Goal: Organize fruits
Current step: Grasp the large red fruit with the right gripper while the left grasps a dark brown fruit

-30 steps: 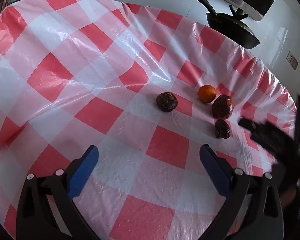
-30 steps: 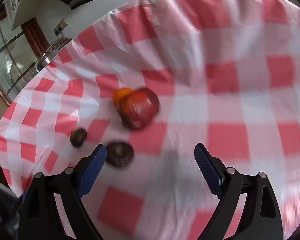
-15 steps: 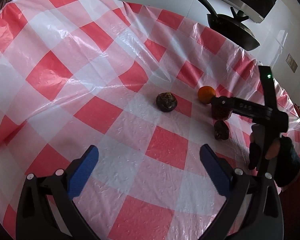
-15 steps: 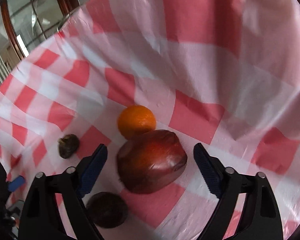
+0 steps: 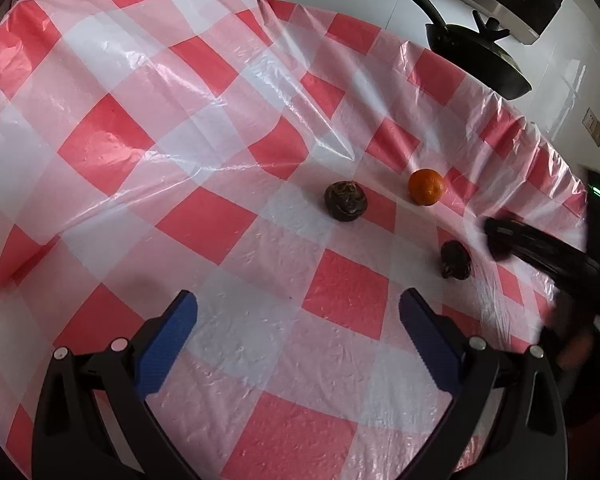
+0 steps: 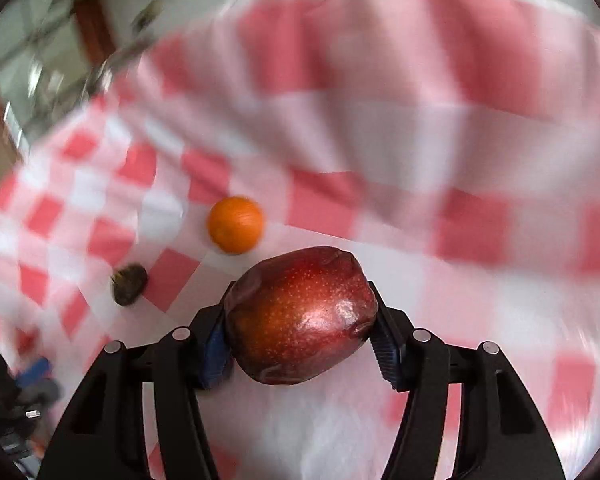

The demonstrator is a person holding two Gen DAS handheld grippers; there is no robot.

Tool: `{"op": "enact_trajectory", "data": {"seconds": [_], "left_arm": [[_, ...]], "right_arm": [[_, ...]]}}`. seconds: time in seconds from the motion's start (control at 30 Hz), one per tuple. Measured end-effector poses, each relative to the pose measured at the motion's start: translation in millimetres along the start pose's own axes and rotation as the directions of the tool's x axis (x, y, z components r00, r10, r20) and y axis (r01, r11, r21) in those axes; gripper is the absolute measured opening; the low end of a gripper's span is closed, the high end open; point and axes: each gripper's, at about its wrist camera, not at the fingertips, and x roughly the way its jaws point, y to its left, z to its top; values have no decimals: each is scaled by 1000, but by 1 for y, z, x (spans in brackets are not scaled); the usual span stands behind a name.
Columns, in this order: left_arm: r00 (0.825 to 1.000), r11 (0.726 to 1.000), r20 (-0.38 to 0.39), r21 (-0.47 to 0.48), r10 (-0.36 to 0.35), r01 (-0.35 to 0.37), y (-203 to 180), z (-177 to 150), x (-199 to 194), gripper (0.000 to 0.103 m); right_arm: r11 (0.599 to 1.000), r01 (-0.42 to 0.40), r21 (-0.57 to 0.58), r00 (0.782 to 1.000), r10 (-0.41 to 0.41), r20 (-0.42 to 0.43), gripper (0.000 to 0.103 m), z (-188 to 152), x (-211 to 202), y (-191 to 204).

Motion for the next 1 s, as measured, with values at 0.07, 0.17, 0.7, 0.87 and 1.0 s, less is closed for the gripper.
{"op": "enact_trajectory", "data": {"seconds": [0.07, 0.17, 0.7, 0.87, 1.0], "left_arm": [[1000, 1000, -1, 2, -2, 2, 0, 0, 0, 101], [1000, 1000, -2, 3, -3, 3, 0, 1, 0, 101], [995, 994, -81, 84, -66, 73, -59, -5, 21, 101], [996, 980, -83, 193, -25, 41, -118, 1, 51, 101], [992, 978, -121, 205, -26, 51, -142, 15, 78, 88]], "right_arm": [[996, 38, 83, 998, -42, 49, 59, -18, -33, -18], [978, 73, 195, 993, -89, 76, 59, -54, -67, -37], [928, 62, 366, 982, -122, 142, 59, -76, -83, -72], [930, 56, 362, 983, -114, 142, 59, -75, -82, -72], [931, 58, 360, 984, -114, 136, 59, -76, -82, -72]]}}
